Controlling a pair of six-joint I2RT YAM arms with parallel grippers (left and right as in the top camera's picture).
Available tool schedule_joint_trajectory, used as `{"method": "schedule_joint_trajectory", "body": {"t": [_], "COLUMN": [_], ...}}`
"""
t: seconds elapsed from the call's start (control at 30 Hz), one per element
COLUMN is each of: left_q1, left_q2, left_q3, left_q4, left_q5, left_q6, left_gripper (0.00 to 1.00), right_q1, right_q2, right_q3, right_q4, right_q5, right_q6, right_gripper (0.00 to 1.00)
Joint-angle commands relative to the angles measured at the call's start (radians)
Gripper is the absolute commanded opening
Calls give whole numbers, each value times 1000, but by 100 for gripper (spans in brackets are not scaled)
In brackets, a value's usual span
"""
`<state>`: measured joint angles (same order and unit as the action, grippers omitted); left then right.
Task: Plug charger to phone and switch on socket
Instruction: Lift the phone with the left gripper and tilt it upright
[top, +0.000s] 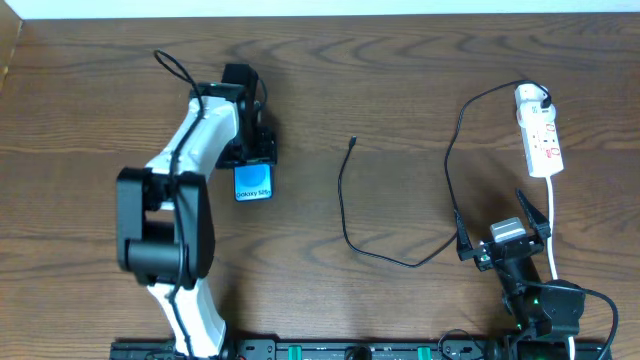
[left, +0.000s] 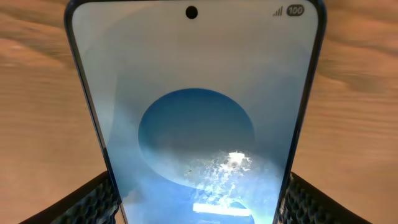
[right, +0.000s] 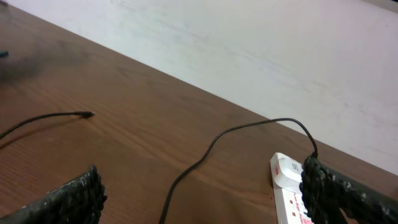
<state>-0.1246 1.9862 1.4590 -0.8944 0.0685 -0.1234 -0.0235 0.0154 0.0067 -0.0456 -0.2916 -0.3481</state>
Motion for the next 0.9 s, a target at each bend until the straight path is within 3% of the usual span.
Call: {"method": "schedule_joint_trajectory", "body": {"t": [0.0, 0.87], "left_q1": [2, 2], "left_q2": [-58, -69], "left_q3": [17, 17], "left_q4": [-20, -39], "left_q5": [-9, -9], "left_q6": [-3, -6], "left_gripper": [70, 70], "right_q1": [7, 7], "right_q2": [-4, -4], "right_q3": [-1, -1], "right_q4": [-5, -5], "right_q5": [-2, -2], "right_q6": [7, 7], "right_gripper": [99, 99]}}
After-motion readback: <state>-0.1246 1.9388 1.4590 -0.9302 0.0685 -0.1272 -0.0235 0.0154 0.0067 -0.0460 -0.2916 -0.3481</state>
